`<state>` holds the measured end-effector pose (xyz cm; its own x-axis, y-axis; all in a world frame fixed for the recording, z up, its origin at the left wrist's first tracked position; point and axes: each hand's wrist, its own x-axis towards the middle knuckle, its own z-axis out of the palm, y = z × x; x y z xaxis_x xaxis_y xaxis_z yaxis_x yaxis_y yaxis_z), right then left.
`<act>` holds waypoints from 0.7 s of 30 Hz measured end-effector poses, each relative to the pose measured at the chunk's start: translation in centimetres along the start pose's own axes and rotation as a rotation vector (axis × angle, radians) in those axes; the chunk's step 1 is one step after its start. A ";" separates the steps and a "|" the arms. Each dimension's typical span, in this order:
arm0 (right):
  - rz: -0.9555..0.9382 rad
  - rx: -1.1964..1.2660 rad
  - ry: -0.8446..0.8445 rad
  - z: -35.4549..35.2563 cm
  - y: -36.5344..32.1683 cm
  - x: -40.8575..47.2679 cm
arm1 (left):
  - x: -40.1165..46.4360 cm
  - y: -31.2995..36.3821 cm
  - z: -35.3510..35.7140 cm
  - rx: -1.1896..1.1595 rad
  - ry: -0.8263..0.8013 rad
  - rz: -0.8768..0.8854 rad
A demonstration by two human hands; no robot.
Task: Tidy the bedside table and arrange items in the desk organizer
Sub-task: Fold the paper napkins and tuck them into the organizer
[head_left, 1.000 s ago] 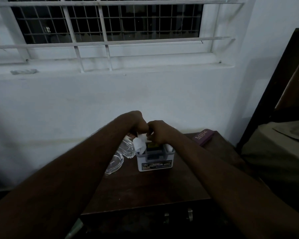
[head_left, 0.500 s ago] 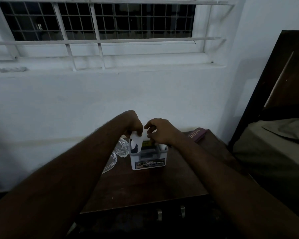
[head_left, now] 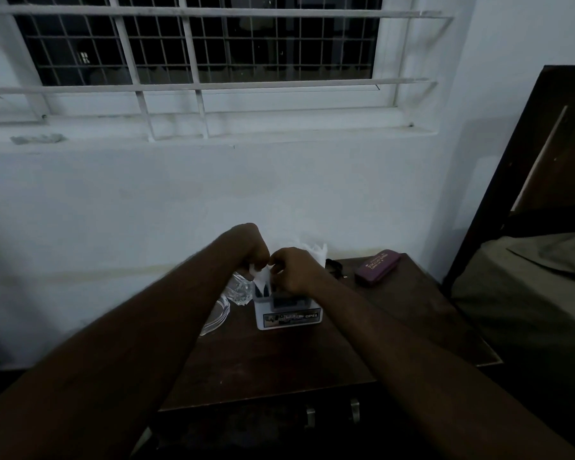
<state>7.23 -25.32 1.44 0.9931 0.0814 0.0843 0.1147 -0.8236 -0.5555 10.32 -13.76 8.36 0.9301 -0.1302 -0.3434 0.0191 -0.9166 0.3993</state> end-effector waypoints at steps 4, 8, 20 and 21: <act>-0.077 -0.052 0.037 0.2 0.2 -0.6 | 0.0 0.3 0.3 0.079 0.151 0.046; -0.115 -0.060 0.015 0.5 0.3 -0.7 | 0.0 0.3 0.2 0.046 0.129 0.012; 0.045 0.256 -0.014 0.3 -0.3 -1.0 | 0.1 -0.9 0.9 -0.246 0.012 0.039; 0.057 0.289 -0.027 0.2 -0.5 -1.1 | 0.0 -1.0 1.1 -0.321 0.013 0.032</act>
<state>6.08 -24.89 1.49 0.9980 0.0576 0.0264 0.0570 -0.6337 -0.7715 9.89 -13.26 6.98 0.9368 -0.1504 -0.3159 0.1021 -0.7460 0.6581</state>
